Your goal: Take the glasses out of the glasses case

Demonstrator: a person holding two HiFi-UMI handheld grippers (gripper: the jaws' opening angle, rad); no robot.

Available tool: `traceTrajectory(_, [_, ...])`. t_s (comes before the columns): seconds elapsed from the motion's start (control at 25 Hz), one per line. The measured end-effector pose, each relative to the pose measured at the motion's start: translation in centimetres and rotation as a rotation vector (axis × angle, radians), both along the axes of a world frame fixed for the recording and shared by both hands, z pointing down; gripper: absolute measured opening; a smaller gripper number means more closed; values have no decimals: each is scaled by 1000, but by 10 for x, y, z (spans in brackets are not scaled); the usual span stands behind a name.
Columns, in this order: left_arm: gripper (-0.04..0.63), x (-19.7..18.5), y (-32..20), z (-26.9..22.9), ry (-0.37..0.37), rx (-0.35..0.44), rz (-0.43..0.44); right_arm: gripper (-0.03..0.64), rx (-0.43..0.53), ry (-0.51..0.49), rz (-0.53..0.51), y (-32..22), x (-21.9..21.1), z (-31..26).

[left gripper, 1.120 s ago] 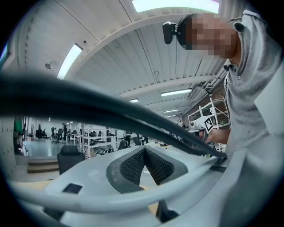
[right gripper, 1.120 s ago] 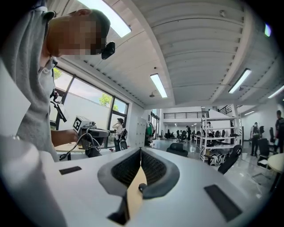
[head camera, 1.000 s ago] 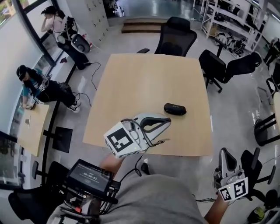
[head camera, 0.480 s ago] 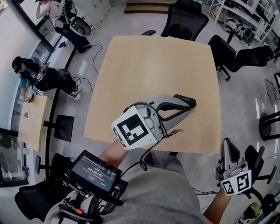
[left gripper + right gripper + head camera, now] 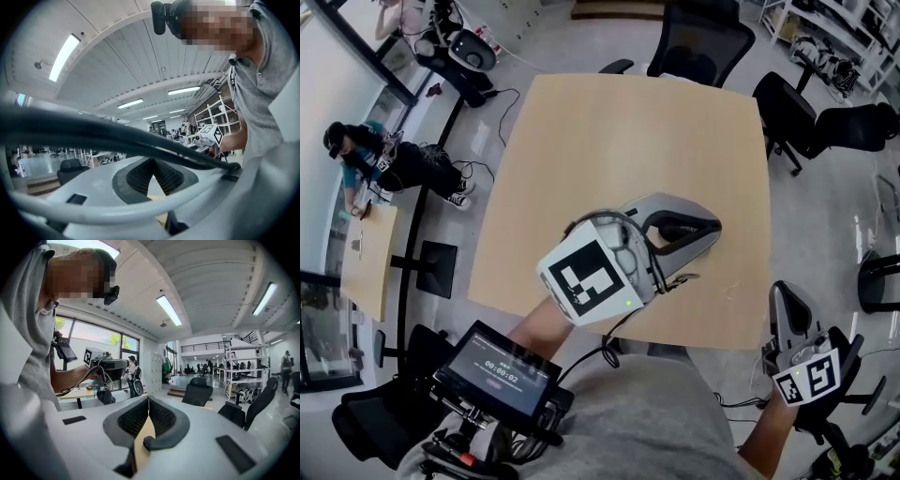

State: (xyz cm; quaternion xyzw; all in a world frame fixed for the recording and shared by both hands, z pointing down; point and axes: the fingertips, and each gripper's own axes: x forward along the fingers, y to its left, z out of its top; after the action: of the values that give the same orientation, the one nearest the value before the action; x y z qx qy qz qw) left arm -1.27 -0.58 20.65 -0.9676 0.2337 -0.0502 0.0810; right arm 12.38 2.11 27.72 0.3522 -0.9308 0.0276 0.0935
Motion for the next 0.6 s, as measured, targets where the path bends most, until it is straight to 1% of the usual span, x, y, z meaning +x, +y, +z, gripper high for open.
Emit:
traceTrajectory(0.2, [5,10,-38,10,-21,-11,-19,8,-25,3,-47,-43,2,11])
traceTrajectory(0.32, [5,8,-59,26,-46,-25,-33,9,-43,-1,-70,-66,-3,22])
traceTrajectory(0.4, [5,4,-77,43,-61,-58,-48,8,-61,-2,-86,-83,-7,31])
traceTrajectory(0.6, [6,6,-117,105,-104,-190,-64,8,-111,3,-115,-122,-10,54])
